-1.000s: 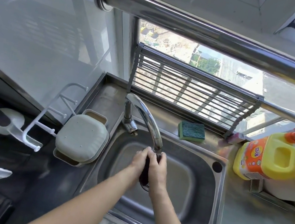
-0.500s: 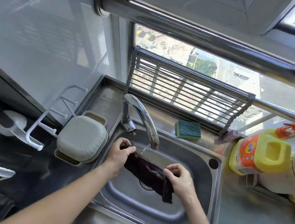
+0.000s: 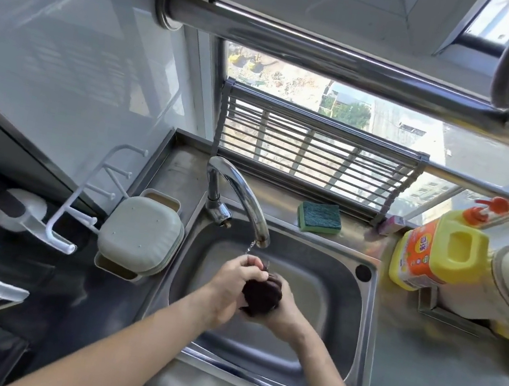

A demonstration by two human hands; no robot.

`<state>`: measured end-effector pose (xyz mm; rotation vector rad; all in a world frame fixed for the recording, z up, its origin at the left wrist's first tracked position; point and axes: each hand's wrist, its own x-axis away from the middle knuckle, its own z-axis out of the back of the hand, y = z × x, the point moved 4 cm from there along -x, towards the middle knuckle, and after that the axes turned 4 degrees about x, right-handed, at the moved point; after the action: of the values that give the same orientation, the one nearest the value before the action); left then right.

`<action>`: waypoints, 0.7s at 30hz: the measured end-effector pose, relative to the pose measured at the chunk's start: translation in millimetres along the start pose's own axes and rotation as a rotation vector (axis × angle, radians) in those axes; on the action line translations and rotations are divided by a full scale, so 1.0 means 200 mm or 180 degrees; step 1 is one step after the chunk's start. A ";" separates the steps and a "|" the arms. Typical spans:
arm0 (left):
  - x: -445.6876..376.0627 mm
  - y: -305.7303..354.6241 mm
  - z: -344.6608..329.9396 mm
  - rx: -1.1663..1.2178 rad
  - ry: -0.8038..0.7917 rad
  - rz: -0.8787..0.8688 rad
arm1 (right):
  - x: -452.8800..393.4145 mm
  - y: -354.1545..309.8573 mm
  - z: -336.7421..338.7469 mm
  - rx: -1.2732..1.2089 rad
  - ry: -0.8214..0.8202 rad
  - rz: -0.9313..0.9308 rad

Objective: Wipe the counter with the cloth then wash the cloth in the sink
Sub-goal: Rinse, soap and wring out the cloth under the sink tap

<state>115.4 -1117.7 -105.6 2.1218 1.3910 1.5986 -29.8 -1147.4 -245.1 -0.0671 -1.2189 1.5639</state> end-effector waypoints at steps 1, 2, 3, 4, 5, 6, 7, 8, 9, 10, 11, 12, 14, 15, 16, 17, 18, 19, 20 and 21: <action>0.01 0.01 0.01 0.0191 -0.0031 0.0039 | 0.04 -0.08 0.03 -0.0005 0.0132 0.0125; 0.00 0.03 0.02 0.0355 -0.0042 0.0042 | 0.09 -0.17 0.07 -0.0036 0.0237 0.0235; 0.01 0.06 0.05 0.0477 -0.0014 0.0024 | 0.13 -0.24 0.11 -0.0094 0.0327 0.0329; 0.00 0.08 0.08 0.0543 0.0042 -0.0024 | 0.16 -0.29 0.14 -0.0122 0.0395 0.0360; 0.00 0.10 0.12 0.0572 0.0140 -0.0097 | 0.19 -0.32 0.17 -0.0109 0.0450 0.0377; 0.00 0.12 0.16 0.0575 0.0277 -0.0166 | 0.21 -0.33 0.19 -0.0009 0.0478 0.0329; -0.01 0.13 0.21 0.0565 0.0468 -0.0223 | 0.23 -0.33 0.22 0.0123 0.0488 0.0289; -0.02 0.13 0.26 0.0525 0.0665 -0.0280 | 0.25 -0.34 0.24 0.0268 0.0493 0.0240; -0.03 0.14 0.30 0.0460 0.0855 -0.0342 | 0.27 -0.36 0.27 0.0377 0.0537 0.0252; -0.05 0.13 0.36 0.0340 0.1047 -0.0422 | 0.28 -0.39 0.29 0.0485 0.0608 0.0273; -0.06 0.12 0.41 0.0175 0.1230 -0.0520 | 0.30 -0.41 0.32 0.0651 0.0704 0.0345; -0.08 0.11 0.46 -0.0083 0.1412 -0.0627 | 0.32 -0.43 0.34 0.0928 0.0837 0.0435; -0.11 0.09 0.53 -0.0757 0.1662 -0.0795 | 0.34 -0.48 0.38 0.1592 0.1023 0.0576; -0.12 0.07 0.54 -0.1222 0.1625 -0.0849 | 0.35 -0.51 0.40 0.1796 0.0963 0.0598; -0.12 0.07 0.53 -0.1837 0.1455 -0.0931 | 0.36 -0.54 0.40 0.1856 0.0778 0.0578; -0.12 0.06 0.49 -0.2471 0.1113 -0.1035 | 0.36 -0.58 0.40 0.1856 0.0524 0.0536; -0.11 0.06 0.42 -0.2964 0.0597 -0.1111 | 0.36 -0.61 0.39 0.1885 0.0287 0.0489; -0.08 0.05 0.35 -0.3194 0.0004 -0.1091 | 0.35 -0.64 0.39 0.1955 0.0135 0.0496; -0.05 0.02 0.28 -0.3197 -0.0560 -0.0951 | 0.35 -0.67 0.38 0.1985 0.0063 0.0540; -0.02 0.00 0.22 -0.3056 -0.1029 -0.0846 | 0.34 -0.70 0.38 0.1916 0.0028 0.0590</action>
<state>151.2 -1104.1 -126.6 1.4402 0.5636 1.3270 -6.6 -1162.9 -73.9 0.2089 -0.7073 2.0319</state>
